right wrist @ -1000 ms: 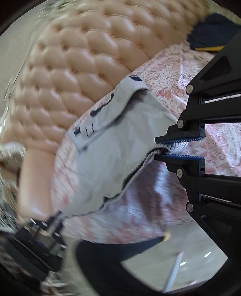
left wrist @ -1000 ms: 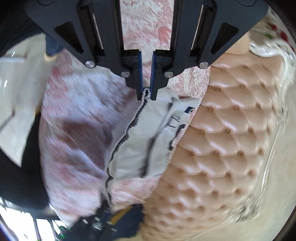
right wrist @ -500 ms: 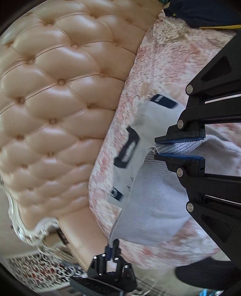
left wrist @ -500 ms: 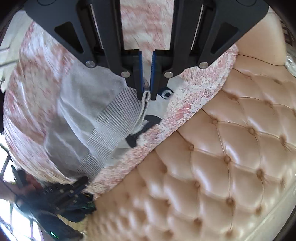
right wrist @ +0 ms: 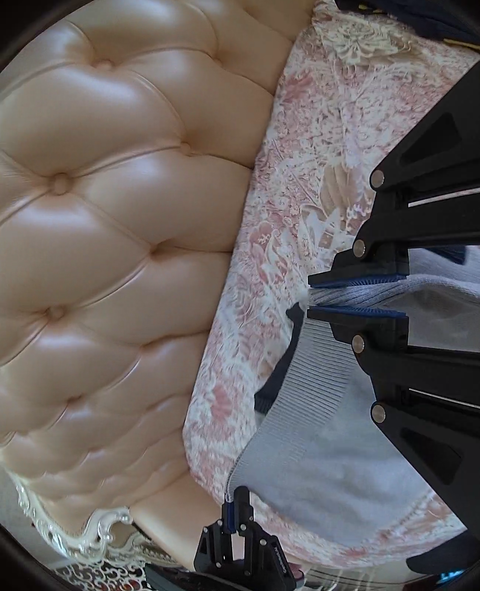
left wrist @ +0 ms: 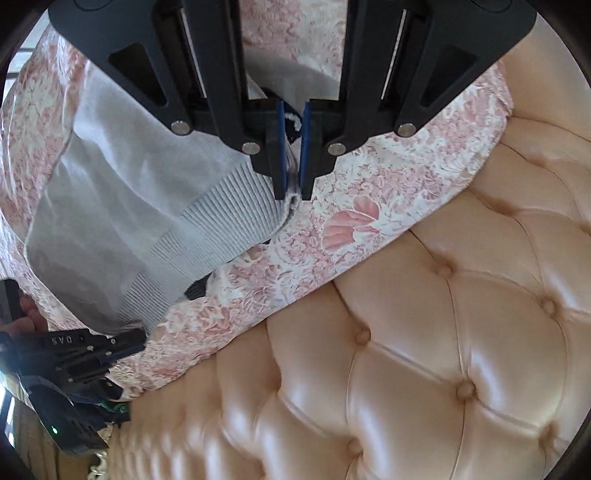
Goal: Fold clothes
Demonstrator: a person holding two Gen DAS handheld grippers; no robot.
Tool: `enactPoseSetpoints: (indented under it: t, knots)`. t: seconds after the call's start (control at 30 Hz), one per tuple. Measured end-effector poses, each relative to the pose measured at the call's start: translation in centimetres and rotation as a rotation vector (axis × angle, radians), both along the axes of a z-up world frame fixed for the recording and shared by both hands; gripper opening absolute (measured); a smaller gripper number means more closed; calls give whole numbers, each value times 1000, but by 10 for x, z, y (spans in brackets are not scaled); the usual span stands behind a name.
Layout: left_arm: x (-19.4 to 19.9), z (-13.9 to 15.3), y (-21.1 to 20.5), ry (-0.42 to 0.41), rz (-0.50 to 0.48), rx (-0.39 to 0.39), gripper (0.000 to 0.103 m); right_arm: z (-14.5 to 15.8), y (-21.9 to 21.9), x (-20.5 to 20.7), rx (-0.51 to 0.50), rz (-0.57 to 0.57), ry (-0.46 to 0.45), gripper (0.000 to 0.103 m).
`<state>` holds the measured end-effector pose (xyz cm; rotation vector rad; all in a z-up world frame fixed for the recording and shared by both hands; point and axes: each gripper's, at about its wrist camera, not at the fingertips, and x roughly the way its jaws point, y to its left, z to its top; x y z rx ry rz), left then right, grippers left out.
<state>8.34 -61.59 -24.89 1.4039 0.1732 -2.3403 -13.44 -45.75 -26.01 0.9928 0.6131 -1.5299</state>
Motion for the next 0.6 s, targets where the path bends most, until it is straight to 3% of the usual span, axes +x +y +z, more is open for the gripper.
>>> enactPoseSetpoints:
  t: [0.13,0.23,0.3,0.43,0.47,0.53,0.57,0.6]
  knots:
    - [-2,-21,-6,-13,39,8,8,-25,-4,-7,36,-14,-6,9]
    - [-2,-35,-11,-30,89,16,15,-38,-1,-12,48,-39,-36,9]
    - [1,-38,-15,-45,148,-18,43,-43,2,-17,47,-64,-59,11]
    - [26,-19,-35,22,294,-30,48,-33,13,-35,-22,-162,-107,13]
    - [41,-11,-39,74,327,27,48,-26,19,-41,-46,-193,-114,19]
    - [70,4,-47,183,391,146,48,-7,32,-53,-88,-235,-118,44]
    - [86,7,-49,240,417,223,53,2,40,-58,-104,-247,-124,65]
    - [104,6,-50,306,441,319,60,12,51,-63,-116,-254,-143,79]
